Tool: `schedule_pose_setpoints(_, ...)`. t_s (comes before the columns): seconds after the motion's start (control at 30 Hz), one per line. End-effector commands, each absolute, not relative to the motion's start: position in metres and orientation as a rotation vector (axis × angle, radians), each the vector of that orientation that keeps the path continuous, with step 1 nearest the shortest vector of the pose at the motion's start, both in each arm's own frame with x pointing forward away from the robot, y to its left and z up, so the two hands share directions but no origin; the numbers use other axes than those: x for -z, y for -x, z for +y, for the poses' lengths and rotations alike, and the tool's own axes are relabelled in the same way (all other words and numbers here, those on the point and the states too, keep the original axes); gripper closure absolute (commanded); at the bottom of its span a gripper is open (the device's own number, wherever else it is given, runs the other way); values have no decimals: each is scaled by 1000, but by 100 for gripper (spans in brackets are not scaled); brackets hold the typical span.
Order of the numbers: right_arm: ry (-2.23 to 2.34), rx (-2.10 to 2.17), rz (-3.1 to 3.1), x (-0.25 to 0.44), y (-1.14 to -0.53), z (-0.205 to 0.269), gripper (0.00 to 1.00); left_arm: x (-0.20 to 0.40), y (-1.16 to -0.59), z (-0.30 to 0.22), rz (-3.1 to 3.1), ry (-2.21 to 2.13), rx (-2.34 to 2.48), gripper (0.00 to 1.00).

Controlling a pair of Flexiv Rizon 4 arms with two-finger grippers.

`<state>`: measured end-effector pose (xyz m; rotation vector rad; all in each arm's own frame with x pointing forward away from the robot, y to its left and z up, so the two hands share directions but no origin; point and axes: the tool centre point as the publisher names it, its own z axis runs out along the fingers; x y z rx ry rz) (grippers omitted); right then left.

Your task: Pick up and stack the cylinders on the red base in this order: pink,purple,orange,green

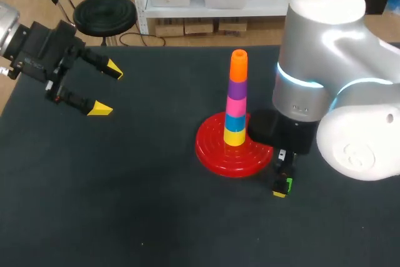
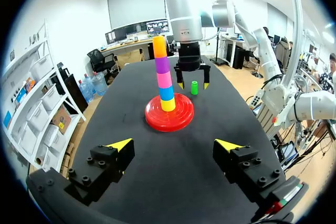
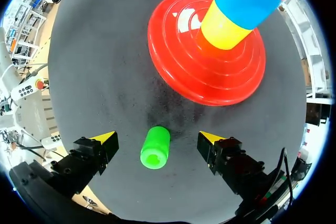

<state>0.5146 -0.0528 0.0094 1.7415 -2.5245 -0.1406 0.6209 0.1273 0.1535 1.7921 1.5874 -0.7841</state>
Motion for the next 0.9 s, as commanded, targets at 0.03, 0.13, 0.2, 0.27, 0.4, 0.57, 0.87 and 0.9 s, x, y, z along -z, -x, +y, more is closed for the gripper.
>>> schedule_pose_setpoints(0.03, -1741, 123, -2536, -9, -511, -54, 0, -153, -620, 128, 1584, -1789, 781, 0)
schedule_pose_setpoints(0.13, -1747, 140, -2540, -10, -511, -54, 0, -153, -620, 128, 1584, -1789, 781, 0)
schedule_pose_setpoints(0.2, -1745, 135, -2543, -11, -511, -55, 0, -153, -620, 128, 1584, -1789, 781, 0)
schedule_pose_setpoints(0.27, -1741, 131, -2545, -11, -511, -55, 0, -153, -620, 128, 1584, -1789, 781, 0)
schedule_pose_setpoints(0.4, -1740, 129, -2545, -11, -512, -55, 0, -153, -620, 128, 1584, -1789, 781, 0)
schedule_pose_setpoints(0.57, -1744, 147, -2554, -12, -512, -54, 100, -153, -620, 128, 1584, -1789, 781, 0)
schedule_pose_setpoints(0.87, -1745, 156, -2538, -11, -513, -53, 100, -153, -620, 128, 1584, -1789, 781, 0)
schedule_pose_setpoints(0.9, -1744, 156, -2537, -11, -513, -53, 100, -153, -620, 128, 1584, -1789, 781, 0)
